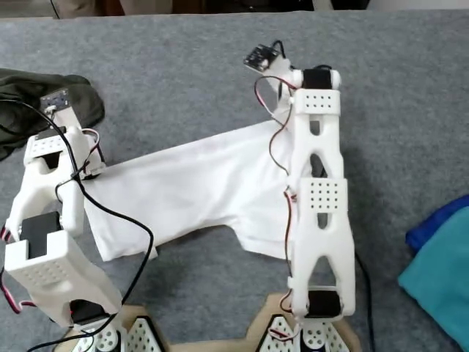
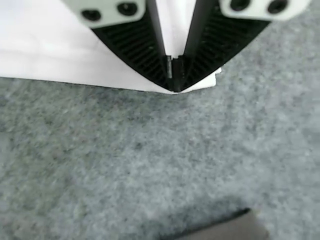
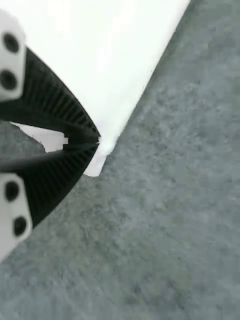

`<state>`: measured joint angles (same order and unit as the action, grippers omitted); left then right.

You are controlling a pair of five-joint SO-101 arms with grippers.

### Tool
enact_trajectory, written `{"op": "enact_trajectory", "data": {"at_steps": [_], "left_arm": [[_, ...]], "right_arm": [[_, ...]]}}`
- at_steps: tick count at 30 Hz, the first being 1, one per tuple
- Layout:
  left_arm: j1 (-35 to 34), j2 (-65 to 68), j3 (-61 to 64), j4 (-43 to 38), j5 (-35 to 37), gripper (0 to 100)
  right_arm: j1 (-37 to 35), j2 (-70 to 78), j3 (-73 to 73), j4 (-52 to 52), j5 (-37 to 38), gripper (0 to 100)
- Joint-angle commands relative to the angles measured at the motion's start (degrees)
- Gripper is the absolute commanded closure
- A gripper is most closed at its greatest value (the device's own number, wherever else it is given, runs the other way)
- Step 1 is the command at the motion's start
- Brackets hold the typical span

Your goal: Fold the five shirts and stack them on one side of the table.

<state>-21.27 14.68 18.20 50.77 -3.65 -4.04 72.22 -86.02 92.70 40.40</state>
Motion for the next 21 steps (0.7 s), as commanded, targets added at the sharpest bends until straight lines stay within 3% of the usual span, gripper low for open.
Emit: {"op": "enact_trajectory", "data": {"at_steps": [1, 12, 17, 21], "left_arm": [[0.7, -5.05, -0.62, 2.29, -0.53, 98], [3.6, -26.07, -6.86, 14.51, -0.44, 95], [8.44, -33.01, -4.84, 26.2, -0.44, 98], [9.05, -40.84, 4.92, 28.66, -0.7, 98]], "right_arm": [[-3.03, -5.49, -9.8, 4.04, 1.67, 99.3], [-1.1, -29.14, -2.33, 9.76, 0.09, 99.3], [3.21, -44.18, 18.07, 9.76, -4.66, 99.3], [6.2, -59.21, 37.93, 9.67, -5.98, 99.3]]}}
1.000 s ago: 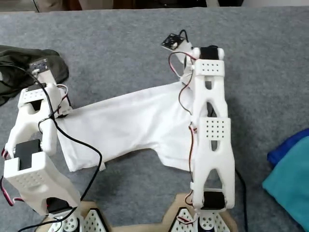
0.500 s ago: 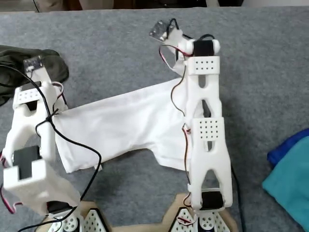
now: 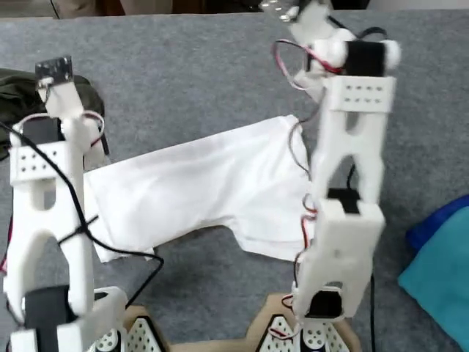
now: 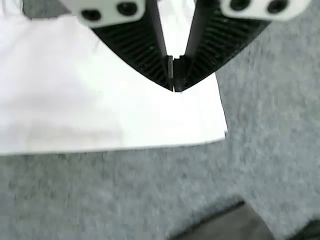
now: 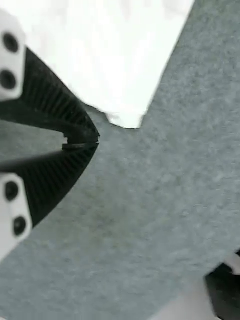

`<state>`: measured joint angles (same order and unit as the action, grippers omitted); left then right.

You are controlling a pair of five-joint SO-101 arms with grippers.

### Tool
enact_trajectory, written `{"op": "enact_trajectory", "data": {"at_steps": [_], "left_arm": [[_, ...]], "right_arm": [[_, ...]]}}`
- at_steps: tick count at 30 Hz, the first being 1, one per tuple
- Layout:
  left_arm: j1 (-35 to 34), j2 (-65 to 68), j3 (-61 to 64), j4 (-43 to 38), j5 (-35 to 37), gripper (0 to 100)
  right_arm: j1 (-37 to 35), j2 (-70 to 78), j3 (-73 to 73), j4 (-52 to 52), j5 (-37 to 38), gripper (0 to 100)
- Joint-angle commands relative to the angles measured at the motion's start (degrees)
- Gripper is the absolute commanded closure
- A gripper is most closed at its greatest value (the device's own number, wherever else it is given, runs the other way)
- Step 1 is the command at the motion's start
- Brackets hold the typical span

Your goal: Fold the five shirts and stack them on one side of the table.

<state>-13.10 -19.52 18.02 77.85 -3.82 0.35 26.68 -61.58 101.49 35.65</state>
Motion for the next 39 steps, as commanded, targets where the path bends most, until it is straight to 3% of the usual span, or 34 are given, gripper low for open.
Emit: {"op": "enact_trajectory", "data": {"at_steps": [1, 8, 15, 24, 32, 39], "left_arm": [[0.88, -9.01, 8.53, 1.14, -0.62, 98], [3.16, -18.68, 33.76, -6.86, -5.27, 98], [5.98, -12.62, 40.09, -13.63, -8.18, 98], [0.35, -0.66, 40.0, -20.92, -9.14, 98], [-4.04, -0.48, 39.91, -20.22, -15.21, 98], [-12.04, -0.04, 37.45, -19.87, -23.82, 98]], "right_arm": [[1.8, -17.45, 18.95, 0.79, -1.14, 99.3], [2.59, -37.14, 56.92, -12.22, -1.05, 99.3], [2.42, -39.87, 80.66, -27.43, -1.23, 99.3], [-0.75, -25.01, 80.84, -42.46, -2.02, 99.3], [-3.12, -5.93, 73.54, -43.52, -2.11, 99.3], [0.31, -4.97, 67.56, -40.09, -1.76, 99.3]]}}
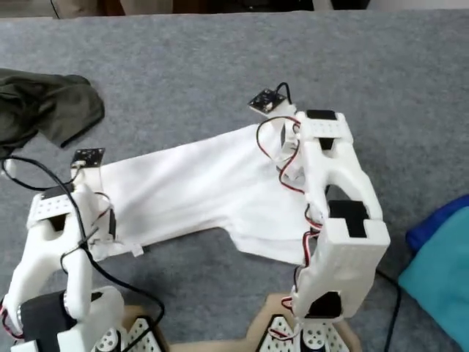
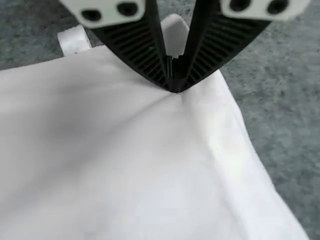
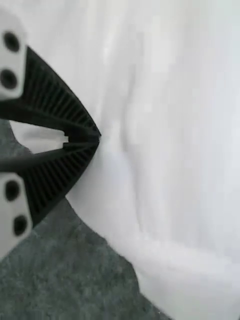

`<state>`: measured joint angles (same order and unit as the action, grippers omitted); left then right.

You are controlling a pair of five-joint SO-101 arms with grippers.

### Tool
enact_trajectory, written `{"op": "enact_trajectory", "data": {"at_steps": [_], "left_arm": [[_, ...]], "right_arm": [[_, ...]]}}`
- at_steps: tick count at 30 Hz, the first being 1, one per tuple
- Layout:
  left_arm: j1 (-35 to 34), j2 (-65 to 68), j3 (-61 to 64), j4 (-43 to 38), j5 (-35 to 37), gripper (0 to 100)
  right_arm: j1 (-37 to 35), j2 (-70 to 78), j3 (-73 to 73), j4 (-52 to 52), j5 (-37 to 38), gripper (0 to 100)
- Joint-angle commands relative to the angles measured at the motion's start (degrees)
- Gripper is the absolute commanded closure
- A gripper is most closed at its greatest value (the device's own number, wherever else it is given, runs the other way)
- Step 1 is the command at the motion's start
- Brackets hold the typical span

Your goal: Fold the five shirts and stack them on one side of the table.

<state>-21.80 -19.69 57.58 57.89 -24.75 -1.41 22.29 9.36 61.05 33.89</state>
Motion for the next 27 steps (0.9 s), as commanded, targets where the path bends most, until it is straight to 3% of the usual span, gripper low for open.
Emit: {"op": "enact_trajectory", "data": {"at_steps": [1, 9, 19, 23, 27], "left_arm": [[-3.52, 0.13, -1.93, 0.09, -3.6, 98], [2.46, -0.31, -5.01, 1.93, -1.14, 98], [9.85, 0.22, -30.68, 15.74, 6.77, 98], [9.32, 3.91, -32.88, 9.93, 8.7, 98], [7.03, 14.9, -33.76, 1.14, 11.6, 98]], "right_arm": [[2.24, -1.01, -3.38, 0.44, 1.05, 99.3], [-2.86, -9.71, -2.77, 4.66, 3.69, 99.3], [-3.03, -29.41, 4.09, 17.05, 4.92, 99.3], [-3.3, -38.73, 18.51, 11.34, 3.34, 99.3], [-8.84, -45.85, 31.6, 5.98, 2.2, 99.3]]}}
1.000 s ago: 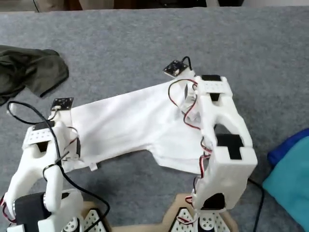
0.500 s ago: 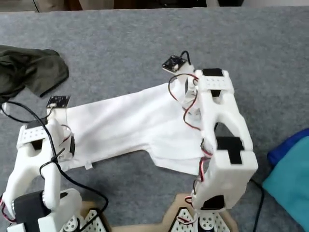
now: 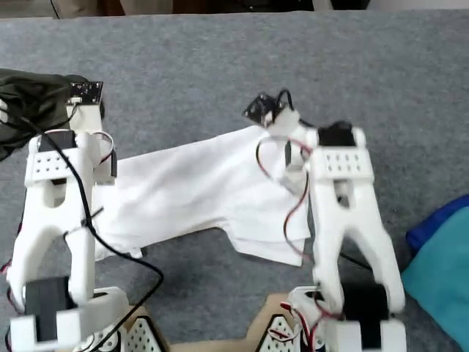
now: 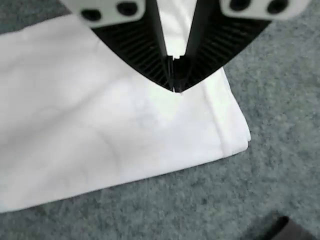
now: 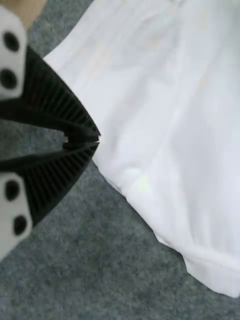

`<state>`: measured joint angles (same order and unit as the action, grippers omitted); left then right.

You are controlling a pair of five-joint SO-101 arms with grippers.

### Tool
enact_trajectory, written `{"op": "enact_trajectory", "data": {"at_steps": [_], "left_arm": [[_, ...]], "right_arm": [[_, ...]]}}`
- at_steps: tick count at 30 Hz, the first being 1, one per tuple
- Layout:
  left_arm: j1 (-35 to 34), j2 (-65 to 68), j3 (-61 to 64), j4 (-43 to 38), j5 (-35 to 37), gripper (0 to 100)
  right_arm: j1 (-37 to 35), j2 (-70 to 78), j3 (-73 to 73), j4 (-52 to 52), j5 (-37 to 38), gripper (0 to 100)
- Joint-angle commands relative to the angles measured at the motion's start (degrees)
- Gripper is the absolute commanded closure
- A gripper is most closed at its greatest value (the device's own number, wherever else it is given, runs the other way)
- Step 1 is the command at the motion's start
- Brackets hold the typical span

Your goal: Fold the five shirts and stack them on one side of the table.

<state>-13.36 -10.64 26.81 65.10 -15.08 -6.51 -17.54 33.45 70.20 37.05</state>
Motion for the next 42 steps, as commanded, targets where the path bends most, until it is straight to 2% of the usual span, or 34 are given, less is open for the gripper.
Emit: {"op": "enact_trajectory", "data": {"at_steps": [1, 4, 9, 16, 25, 32, 42], "left_arm": [[-2.46, 9.01, -3.34, -8.62, 2.81, 98], [-5.01, 16.75, -4.66, -15.3, 5.54, 98], [-7.3, 21.93, -6.59, -20.75, 9.85, 98], [-8.35, 22.11, -6.59, -20.92, 10.46, 98], [-7.65, 22.29, -6.77, -21.01, 10.29, 98], [-7.65, 22.37, -7.3, -20.92, 10.29, 98], [-7.65, 22.46, -7.3, -21.01, 10.29, 98]], "right_arm": [[-5.76, -6.29, 9.54, -3.6, -0.97, 99.1], [-8.84, -5.58, 12.0, -4.92, -3.08, 98.4], [-9.36, -2.51, 12.18, -5.54, -1.93, 89.6], [-12.44, -5.32, 21.14, -5.19, 5.45, 89.2], [-14.37, -9.01, 22.29, -2.02, 4.31, 89.0], [-15.43, -3.3, 18.42, -7.74, 4.31, 89.0], [-20.26, 1.89, 18.24, -9.67, 1.67, 89.2]]}}
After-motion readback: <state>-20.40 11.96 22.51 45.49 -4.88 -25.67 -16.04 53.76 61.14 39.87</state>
